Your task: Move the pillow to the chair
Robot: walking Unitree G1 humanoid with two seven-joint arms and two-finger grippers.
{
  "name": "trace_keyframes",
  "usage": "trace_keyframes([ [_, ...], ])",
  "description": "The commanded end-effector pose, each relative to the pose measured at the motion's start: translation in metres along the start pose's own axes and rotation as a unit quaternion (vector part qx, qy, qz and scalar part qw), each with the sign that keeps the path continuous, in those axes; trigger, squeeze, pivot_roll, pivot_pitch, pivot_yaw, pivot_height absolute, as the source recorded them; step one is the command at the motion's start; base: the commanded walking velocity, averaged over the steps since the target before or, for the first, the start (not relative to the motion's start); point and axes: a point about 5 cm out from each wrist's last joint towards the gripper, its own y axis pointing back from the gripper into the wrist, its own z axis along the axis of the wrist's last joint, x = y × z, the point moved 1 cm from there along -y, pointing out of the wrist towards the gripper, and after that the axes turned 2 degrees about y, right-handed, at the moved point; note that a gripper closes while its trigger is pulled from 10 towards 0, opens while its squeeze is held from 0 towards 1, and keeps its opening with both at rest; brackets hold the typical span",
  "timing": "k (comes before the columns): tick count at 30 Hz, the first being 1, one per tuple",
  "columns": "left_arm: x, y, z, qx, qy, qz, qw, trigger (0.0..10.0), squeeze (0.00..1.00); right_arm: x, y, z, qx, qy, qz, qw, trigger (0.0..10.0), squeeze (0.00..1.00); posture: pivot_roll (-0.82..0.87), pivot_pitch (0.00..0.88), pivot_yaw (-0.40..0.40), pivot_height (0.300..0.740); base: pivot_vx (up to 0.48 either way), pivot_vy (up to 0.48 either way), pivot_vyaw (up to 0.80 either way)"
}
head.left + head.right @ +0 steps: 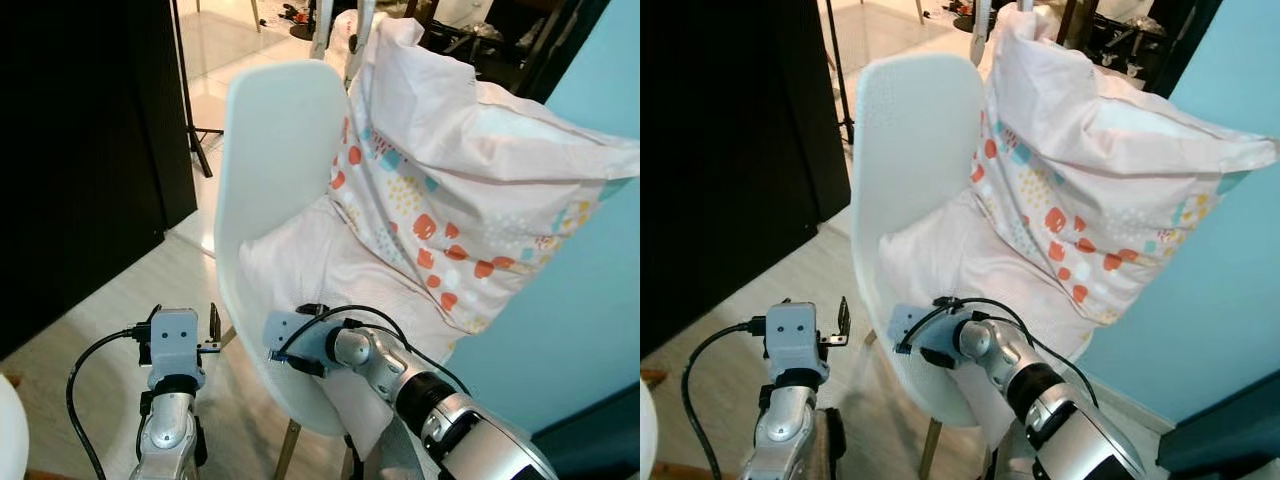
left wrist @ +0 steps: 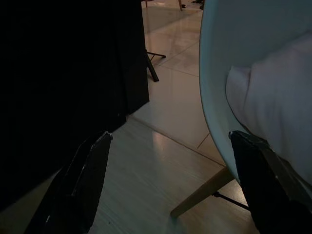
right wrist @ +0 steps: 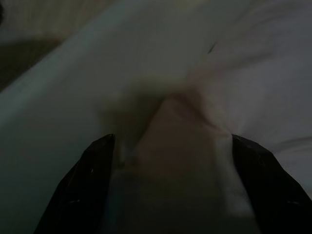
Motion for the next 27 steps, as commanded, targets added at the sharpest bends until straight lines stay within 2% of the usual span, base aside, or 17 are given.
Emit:
trace_keyframes([
  [1,-0.003,0.003,-0.004,0.01,-0.005,-0.01,1.0,10.0,0.0,0.005,0.001,-0.018,0.044,0.005,-0.011,0.999,10.0,0.0,0.04,0.113,-0.174,0.553,0.0,0.0,0.0],
  [4,0.001,0.002,-0.002,0.007,-0.007,-0.007,1.0,10.0,0.0,-0.007,0.002,-0.021,0.054,0.024,-0.066,0.996,10.0,0.0,0.04,0.112,-0.169,0.553,0.0,0.0,0.0],
  [6,0.001,0.002,-0.002,0.006,-0.007,-0.007,1.0,10.0,0.0,-0.009,0.003,-0.02,0.053,0.03,-0.074,0.995,10.0,0.0,0.04,0.112,-0.169,0.553,0.0,0.0,0.0],
  [7,0.001,0.001,-0.002,0.005,-0.007,-0.007,1.0,10.0,0.0,-0.016,0.003,-0.019,0.055,0.047,-0.099,0.992,10.0,0.0,0.04,0.108,-0.167,0.553,0.0,0.0,0.0],
  [10,0.0,0.0,0.0,0.002,-0.007,-0.008,1.0,10.0,0.0,-0.02,0.005,-0.025,0.077,0.059,-0.111,0.989,10.0,0.0,0.04,0.108,-0.166,0.553,0.0,0.0,0.0],
  [11,0.0,0.0,0.0,0.002,-0.007,-0.008,1.0,10.0,0.0,-0.02,0.005,-0.027,0.083,0.062,-0.109,0.989,6.8,0.0,0.04,0.108,-0.166,0.553,0.0,0.0,0.0],
  [12,0.0,0.0,0.0,0.002,-0.007,-0.008,1.0,10.0,0.0,-0.02,0.005,-0.027,0.083,0.062,-0.109,0.989,6.8,0.0,0.04,0.108,-0.166,0.553,0.0,0.0,0.0],
  [13,0.0,-0.001,0.001,0.0,-0.006,-0.008,1.0,10.0,0.0,-0.019,0.006,-0.031,0.092,0.062,-0.106,0.988,0.0,0.0,0.04,0.109,-0.166,0.553,0.0,0.0,0.0],
  [24,0.0,-0.001,0.002,-0.001,-0.005,-0.01,1.0,10.0,0.0,-0.017,0.006,-0.036,0.102,0.046,-0.105,0.988,0.0,0.0,0.04,0.108,-0.156,0.553,0.0,0.0,0.0],
  [27,0.003,-0.003,0.003,-0.004,-0.007,-0.01,1.0,10.0,0.0,-0.01,0.002,-0.026,0.068,0.009,-0.086,0.994,0.0,0.0,0.04,0.111,-0.154,0.553,0.0,0.0,0.0],
])
